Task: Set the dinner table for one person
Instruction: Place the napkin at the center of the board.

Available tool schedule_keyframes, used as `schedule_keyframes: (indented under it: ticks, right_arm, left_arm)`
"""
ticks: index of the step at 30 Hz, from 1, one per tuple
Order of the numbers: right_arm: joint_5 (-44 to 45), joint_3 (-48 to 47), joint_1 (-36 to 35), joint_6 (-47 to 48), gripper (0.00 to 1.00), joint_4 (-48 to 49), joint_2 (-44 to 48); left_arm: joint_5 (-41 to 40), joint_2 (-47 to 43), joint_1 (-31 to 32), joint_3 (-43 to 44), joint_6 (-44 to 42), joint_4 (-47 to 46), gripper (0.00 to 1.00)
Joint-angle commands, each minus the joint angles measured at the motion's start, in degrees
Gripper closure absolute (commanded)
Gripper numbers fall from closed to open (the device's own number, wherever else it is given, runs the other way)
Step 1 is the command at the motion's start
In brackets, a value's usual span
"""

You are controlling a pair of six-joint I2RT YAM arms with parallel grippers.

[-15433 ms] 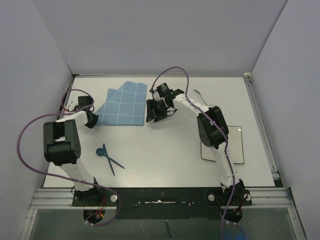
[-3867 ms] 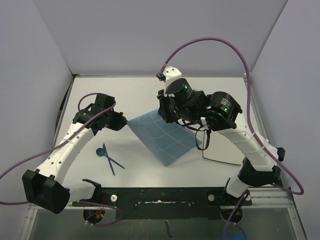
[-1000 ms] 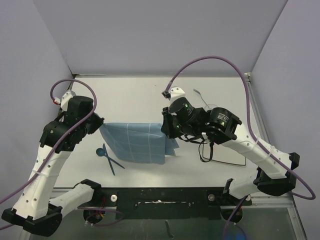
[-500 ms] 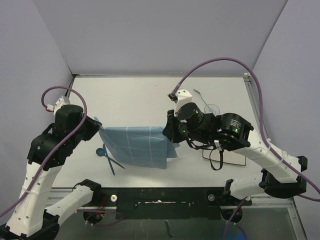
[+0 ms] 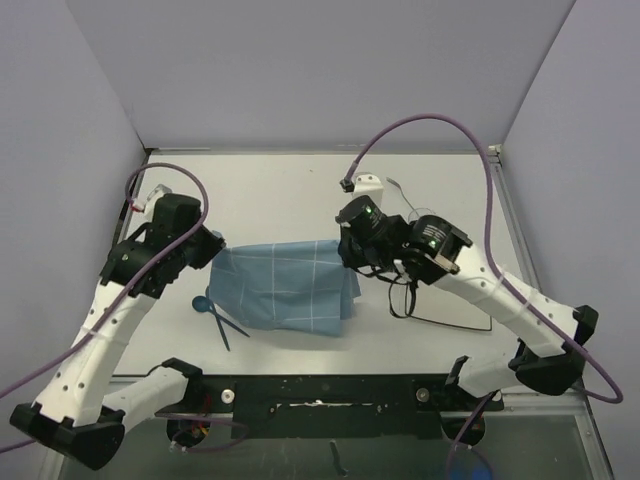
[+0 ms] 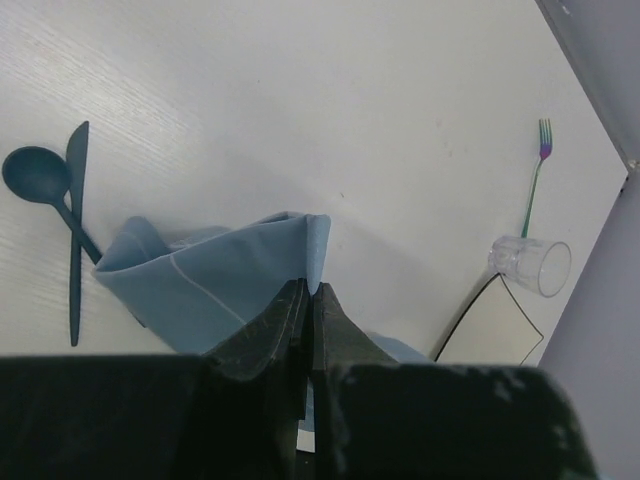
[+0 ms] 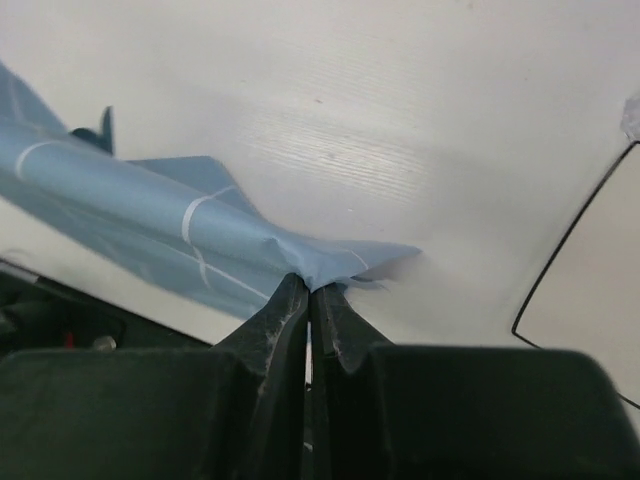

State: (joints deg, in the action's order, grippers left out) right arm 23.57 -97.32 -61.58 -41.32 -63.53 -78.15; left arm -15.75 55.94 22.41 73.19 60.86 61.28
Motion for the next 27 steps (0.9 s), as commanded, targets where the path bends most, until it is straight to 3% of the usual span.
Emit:
schedule_keyframes:
  ticks: [1, 6, 13, 19, 27]
  right_arm:
    - [1.2, 8.2, 11.9, 4.7, 1.0, 1.4, -2.5]
    - [-7.0, 11.7, 21.3, 9.4, 1.0, 9.7, -9.2]
    - [-10.4, 1.9, 26.9, 14.7, 1.0, 10.0, -18.8]
    - [-11.2, -6.7, 28.9, 17.4, 1.0, 8.2, -22.4]
    - [-10.2, -30.5, 29.2, 21.2, 1.0, -2.2, -27.9]
  left_arm:
    - [-6.2, 5.1, -0.9, -2.3, -1.8, -6.5, 1.0]
    - [-6.9, 13.3, -1.1, -2.9, -2.7, -12.8, 1.0]
    - [-6.2, 26.2, -1.3, 3.0, -4.7, -17.2, 1.0]
    - [-6.8, 28.0, -1.8, 8.5, -9.7, -20.0, 1.0]
    - [-4.2, 33.1, -4.9, 36.4, -19.8, -12.3, 1.0]
